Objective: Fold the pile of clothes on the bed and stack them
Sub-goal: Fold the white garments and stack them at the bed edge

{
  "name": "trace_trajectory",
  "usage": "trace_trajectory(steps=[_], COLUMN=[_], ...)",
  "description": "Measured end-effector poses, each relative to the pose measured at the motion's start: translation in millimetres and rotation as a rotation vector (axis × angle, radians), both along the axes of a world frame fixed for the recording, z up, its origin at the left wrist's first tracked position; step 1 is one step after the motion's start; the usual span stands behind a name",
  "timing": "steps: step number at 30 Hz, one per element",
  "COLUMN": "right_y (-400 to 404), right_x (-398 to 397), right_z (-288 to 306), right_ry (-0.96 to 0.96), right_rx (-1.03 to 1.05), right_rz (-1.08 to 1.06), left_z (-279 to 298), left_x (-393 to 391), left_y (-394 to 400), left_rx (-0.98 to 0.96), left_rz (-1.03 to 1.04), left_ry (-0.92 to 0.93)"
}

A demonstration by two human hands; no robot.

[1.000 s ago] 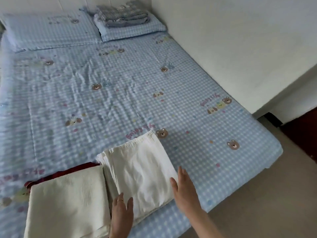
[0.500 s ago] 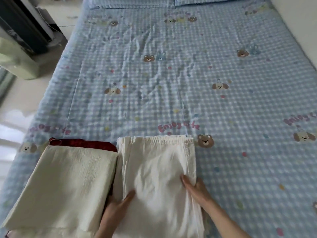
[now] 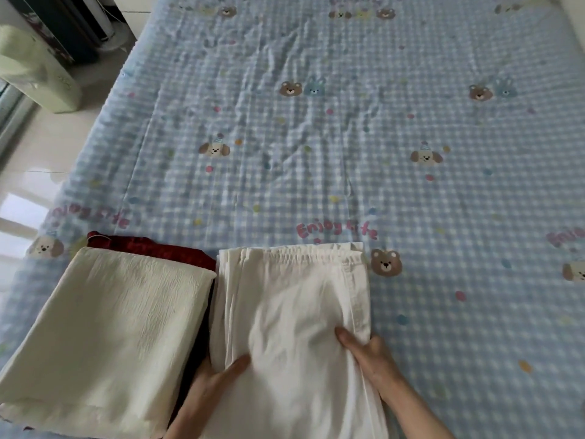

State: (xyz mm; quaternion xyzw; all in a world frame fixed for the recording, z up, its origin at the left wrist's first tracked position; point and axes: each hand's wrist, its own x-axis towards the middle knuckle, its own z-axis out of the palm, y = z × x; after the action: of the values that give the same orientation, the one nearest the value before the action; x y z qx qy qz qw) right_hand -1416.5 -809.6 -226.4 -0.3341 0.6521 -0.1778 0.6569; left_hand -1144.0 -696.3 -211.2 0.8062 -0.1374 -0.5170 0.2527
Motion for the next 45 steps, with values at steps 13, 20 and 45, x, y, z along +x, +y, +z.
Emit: trace_trajectory(steps=[13,20,45], right_y=[-2,-23,-110], right_x=[-217,-372,-608], right_z=[47,68,-20], right_ry=[0.337,0.46,0.815], right_rx=[-0.219,-0.194,-0.091], right_rz=[-0.083,-0.126,-0.03], left_z=[28,29,-29], left_x=[-214,-370,-625], left_y=[-36,-71,-149], left_rx=[-0.109,-0.166,0.087], left_rz=[0.045,-0.026,-0.271], left_ry=[0.079,0.129,0.092])
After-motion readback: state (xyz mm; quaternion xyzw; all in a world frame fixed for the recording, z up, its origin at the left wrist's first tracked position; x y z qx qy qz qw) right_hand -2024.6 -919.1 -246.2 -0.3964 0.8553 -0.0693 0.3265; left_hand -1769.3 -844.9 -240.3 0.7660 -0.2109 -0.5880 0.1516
